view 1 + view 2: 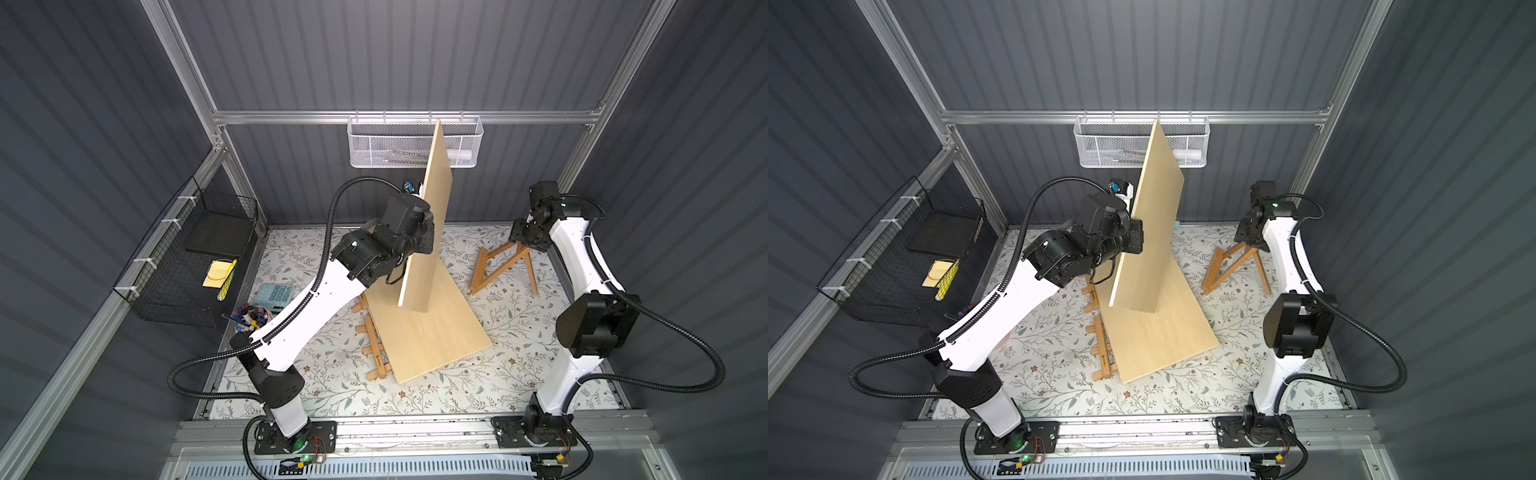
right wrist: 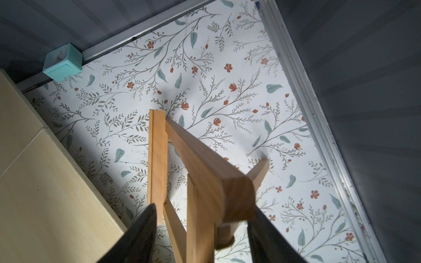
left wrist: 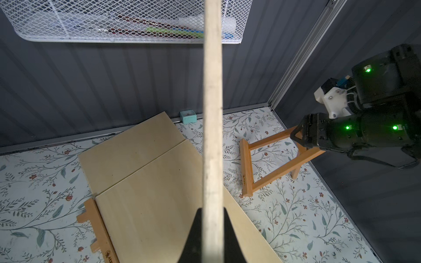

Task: Assemble the easel
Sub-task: Adjust the easel at the center of the board.

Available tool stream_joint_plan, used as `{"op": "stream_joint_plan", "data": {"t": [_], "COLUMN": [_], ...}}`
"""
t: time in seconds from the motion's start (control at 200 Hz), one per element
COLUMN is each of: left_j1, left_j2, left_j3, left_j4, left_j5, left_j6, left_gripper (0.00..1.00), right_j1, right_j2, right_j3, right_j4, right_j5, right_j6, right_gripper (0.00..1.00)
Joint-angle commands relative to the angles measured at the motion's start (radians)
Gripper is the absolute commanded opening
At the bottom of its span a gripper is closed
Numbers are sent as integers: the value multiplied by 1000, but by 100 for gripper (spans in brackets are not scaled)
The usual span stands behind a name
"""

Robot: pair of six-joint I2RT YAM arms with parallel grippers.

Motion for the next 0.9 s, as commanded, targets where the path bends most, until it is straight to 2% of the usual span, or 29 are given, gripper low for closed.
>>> {"op": "stream_joint_plan", "data": {"t": [0.0,0.205,0.485,0.72,0.896], "left_j1": [-2,-2,-2,-1,-4], "left_j2": [-15,-5,57,133,170], "left_j3": [110,124,214,322,369], "left_j4": [174,155,92,11,-34], "left_j5": [-16,-12,24,110,206], "left_j6": [-6,-11,-18,-29,-34], "left_gripper": [0,0,0,0,0], "right_j1": [0,0,4,4,6], "right_j2": [-19,-87,-195,-242,-235], "right_j3": [-56,-169,-328,-348,-297], "right_j4": [-27,-46,-56,-92,-86], "right_j5": [-32,-73,-122,-155,-199], "right_j6": [-27,-81,-97,-97,-75], "right_gripper": [58,53,54,57,64]}}
